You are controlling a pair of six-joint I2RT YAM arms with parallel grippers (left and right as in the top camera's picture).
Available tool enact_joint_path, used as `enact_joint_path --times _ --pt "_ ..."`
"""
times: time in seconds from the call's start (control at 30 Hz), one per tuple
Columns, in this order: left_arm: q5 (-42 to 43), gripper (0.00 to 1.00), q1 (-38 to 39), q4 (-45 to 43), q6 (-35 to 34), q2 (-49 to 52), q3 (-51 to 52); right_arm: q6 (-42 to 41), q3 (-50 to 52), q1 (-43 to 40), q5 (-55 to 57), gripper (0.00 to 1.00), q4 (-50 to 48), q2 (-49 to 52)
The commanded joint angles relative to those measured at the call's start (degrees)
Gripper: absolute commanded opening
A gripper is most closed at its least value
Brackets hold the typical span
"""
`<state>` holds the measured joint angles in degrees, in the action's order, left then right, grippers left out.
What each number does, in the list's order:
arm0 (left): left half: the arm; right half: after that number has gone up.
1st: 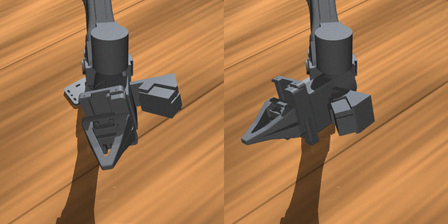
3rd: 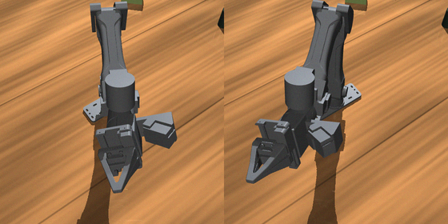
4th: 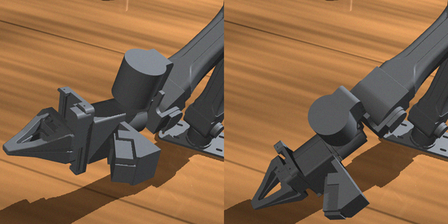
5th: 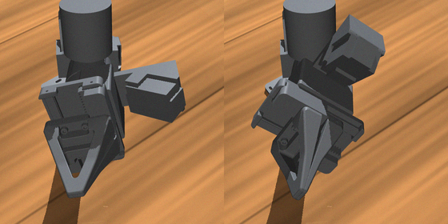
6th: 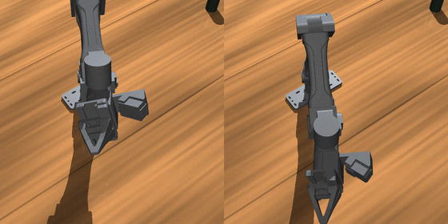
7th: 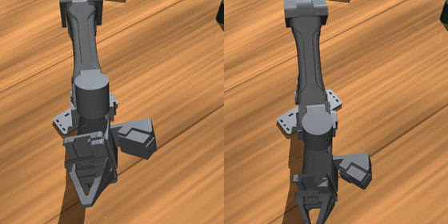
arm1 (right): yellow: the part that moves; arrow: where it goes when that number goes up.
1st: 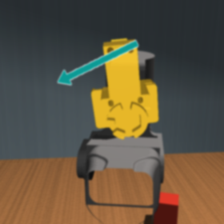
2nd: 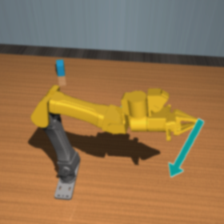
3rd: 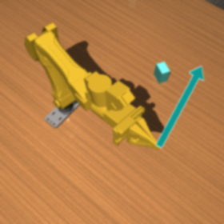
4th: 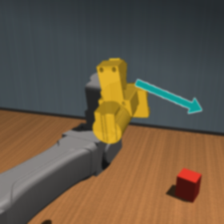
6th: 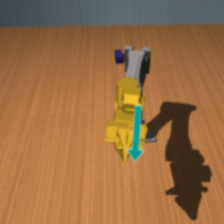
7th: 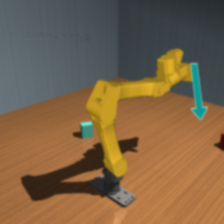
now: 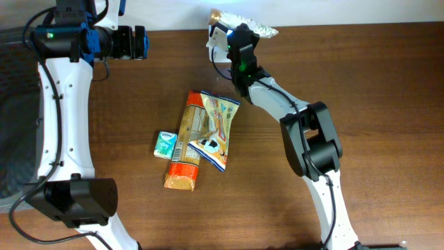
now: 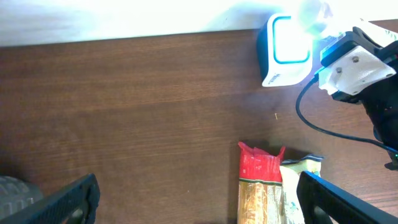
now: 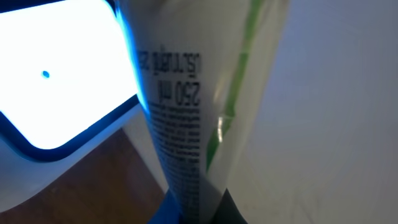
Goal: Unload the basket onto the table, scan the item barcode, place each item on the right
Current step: 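Hold the white tube's barcode up to the scanner with the right gripper, then place the white tube on the table's right side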
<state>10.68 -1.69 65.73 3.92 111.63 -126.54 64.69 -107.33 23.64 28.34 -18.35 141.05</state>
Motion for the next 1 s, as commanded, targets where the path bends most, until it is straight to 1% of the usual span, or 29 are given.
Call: enact_joint_path --times 0.0,0.37,0.43,0.53,0.57,0.6,0.63,0.67,0.7,0.77,0.83,0.9,0.93,0.97 --pt "0.0 0.99 -0.1 -0.1 1.1 -0.9 -0.3 -0.2 -1.6 1.1 -0.7 0.04 1.6 -0.8" --pt "0.0 0.99 -0.1 -0.1 1.1 -0.9 -0.3 -0.3 -1.6 2.0 1.0 0.04 2.4 -1.5" --pt "0.0 0.99 -0.1 -0.1 1.1 -0.9 -0.3 -4.9 -1.6 2.1 1.0 0.04 5.8 -4.8" --pt "0.0 0.99 -0.1 -0.1 1.1 -0.9 -0.3 -14.9 -1.6 2.0 1.0 0.04 15.8 -13.2" --pt "0.0 0.99 -0.1 -0.1 1.1 -0.9 -0.3 -23.0 -1.6 1.9 1.3 0.04 20.9 -16.8" --pt "0.0 0.99 -0.1 -0.1 1.1 -0.9 -0.3 -35.0 -1.6 1.8 0.5 0.04 28.0 -21.4" --pt "0.0 0.99 -0.1 -0.1 1.1 -0.9 -0.3 -42.4 -1.6 1.7 -1.6 0.04 34.1 -24.8" --pt "0.0 0.99 -0.1 -0.1 1.1 -0.9 -0.3 -54.5 -1.6 0.9 -8.8 0.04 45.9 -31.0" --pt "0.0 0.99 -0.1 -0.1 1.1 -0.9 -0.3 -59.3 -1.6 0.3 -13.1 0.04 51.9 -33.8" --pt "0.0 0.99 -0.1 -0.1 1.1 -0.9 -0.3 -65.4 -1.6 -1.9 -18.9 0.04 65.5 -38.7" --pt "0.0 0.99 -0.1 -0.1 1.1 -0.9 -0.3 -68.6 -1.6 -6.4 -24.7 0.04 79.8 -41.2" --pt "0.0 0.99 -0.1 -0.1 1.1 -0.9 -0.3 -68.5 -1.4 -10.6 -28.3 0.04 88.0 -41.0" --pt "0.0 0.99 -0.1 -0.1 1.1 -0.9 -0.3 -66.9 -0.2 -13.9 -28.6 0.04 92.3 -40.3" --pt "0.0 0.99 -0.1 -0.1 1.1 -0.9 -0.3 -63.6 2.1 -16.2 -28.6 0.04 93.4 -39.6"
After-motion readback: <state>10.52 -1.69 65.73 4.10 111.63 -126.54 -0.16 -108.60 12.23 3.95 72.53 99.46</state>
